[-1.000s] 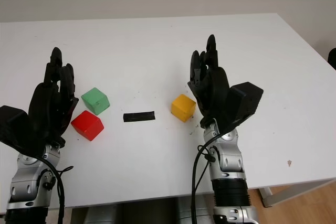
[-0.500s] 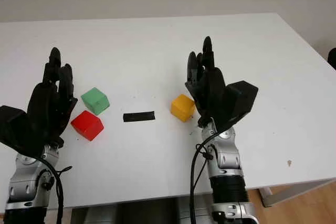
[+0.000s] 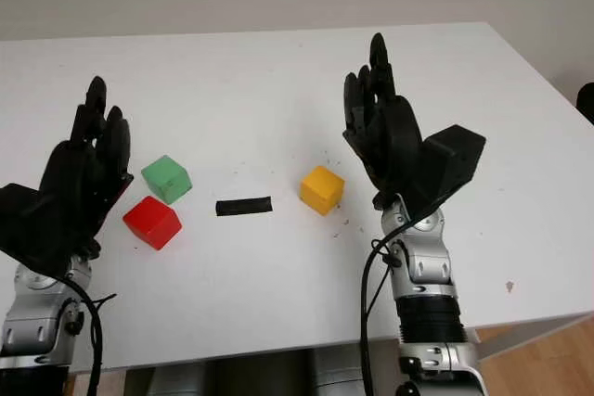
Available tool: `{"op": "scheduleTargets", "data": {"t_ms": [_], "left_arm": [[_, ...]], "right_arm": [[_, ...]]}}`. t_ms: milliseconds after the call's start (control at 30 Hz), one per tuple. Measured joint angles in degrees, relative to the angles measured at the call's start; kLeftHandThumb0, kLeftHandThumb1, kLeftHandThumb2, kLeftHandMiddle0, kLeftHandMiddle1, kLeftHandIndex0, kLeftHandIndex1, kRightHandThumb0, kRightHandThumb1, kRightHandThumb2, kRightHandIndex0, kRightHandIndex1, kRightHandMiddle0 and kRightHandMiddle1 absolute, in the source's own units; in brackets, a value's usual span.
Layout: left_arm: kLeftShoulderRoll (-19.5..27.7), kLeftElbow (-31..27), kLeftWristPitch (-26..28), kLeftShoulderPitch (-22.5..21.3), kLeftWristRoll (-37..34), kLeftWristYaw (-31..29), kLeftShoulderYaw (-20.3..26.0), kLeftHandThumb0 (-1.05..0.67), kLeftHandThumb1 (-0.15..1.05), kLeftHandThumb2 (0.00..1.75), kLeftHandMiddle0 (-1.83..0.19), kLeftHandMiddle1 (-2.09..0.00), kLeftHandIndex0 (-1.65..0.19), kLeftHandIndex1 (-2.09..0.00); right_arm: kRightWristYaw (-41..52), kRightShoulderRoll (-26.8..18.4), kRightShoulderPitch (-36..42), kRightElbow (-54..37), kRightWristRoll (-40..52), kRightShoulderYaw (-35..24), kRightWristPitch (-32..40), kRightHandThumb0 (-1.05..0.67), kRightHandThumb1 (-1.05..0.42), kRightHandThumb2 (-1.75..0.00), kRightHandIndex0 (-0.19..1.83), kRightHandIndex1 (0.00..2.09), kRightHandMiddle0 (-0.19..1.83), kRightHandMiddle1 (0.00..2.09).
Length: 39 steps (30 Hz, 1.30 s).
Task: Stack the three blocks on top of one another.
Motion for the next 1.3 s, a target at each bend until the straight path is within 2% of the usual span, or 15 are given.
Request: {"op": "scheduleTargets", "data": {"t_ms": [100, 200, 300, 467, 600, 800, 933, 1100, 1300], "left_arm": [[10.28, -1.14, -1.66, 0.25, 2.01, -9.57, 0.19, -0.57, 0.85, 0.03, -0.27, -0.07, -0.39, -0.19], [19.1, -1.07, -3.67, -0.39, 3.77, -16.18, 0.36, -0.59, 0.8, 0.03, -0.23, -0.04, -0.41, -0.15], [23.93, -0.18, -5.08, -1.89, 6.37, -19.38, -0.12, -0.6, 0.78, 0.04, -0.17, -0.03, -0.41, -0.12], [29.22, -0.09, -5.57, -2.82, 11.97, -22.83, -2.33, -0.63, 0.76, 0.05, -0.08, -0.03, -0.42, -0.08], [31.47, -1.31, -5.06, -2.97, 16.26, -24.92, -4.26, -0.6, 0.73, 0.04, -0.06, -0.04, -0.46, -0.08], [32.66, -2.91, -6.4, -3.58, 22.22, -24.73, -6.15, -0.58, 0.7, 0.04, -0.07, -0.05, -0.52, -0.07], [32.62, -2.87, -9.09, -3.61, 25.68, -21.93, -7.38, -0.61, 0.69, 0.05, -0.07, -0.05, -0.58, -0.09], [32.22, -2.81, -10.41, -3.58, 29.94, -17.48, -7.7, -0.65, 0.72, 0.06, 0.08, -0.02, -0.63, -0.08], [30.97, -2.57, -13.47, -3.38, 33.68, -11.14, -7.81, -0.69, 0.75, 0.07, 0.12, -0.04, -0.67, -0.08]], "right_arm": [[-0.06, 0.2, 0.0, 0.01, 0.13, 0.0, 0.11, -0.64, -1.05, -0.59, -0.19, 0.0, -0.19, 0.01], [-0.15, 0.27, 0.0, 0.01, 0.78, -0.09, 0.61, -0.63, -1.05, -0.6, -0.19, 0.0, -0.19, 0.0], [-0.29, 0.6, 0.0, 0.01, 1.48, -0.09, 1.14, -0.63, -1.05, -0.59, -0.19, 0.0, -0.19, 0.0], [-0.4, 0.69, 0.0, 0.0, 1.66, -0.09, 1.73, -0.63, -1.05, -0.58, -0.19, 0.0, -0.19, 0.0], [-0.43, 0.69, 0.0, 0.0, 1.67, -0.06, 1.92, -0.62, -1.05, -0.6, -0.19, 0.0, -0.19, 0.0], [-0.97, 0.92, 0.0, -0.07, 1.62, 0.02, 2.05, -0.62, -1.05, -0.6, -0.19, 0.0, -0.19, 0.0], [-1.02, 1.18, 0.0, -0.22, 1.48, 0.28, 2.04, -0.62, -1.05, -0.61, -0.19, 0.0, -0.19, 0.0], [-1.06, 1.2, 0.0, -0.26, 1.29, 0.41, 2.04, -0.62, -1.05, -0.61, -0.19, 0.0, -0.19, 0.02], [-1.33, 1.22, 0.0, -0.55, 1.3, 0.4, 2.05, -0.62, -1.05, -0.62, -0.19, 0.0, -0.19, 0.02]]}}
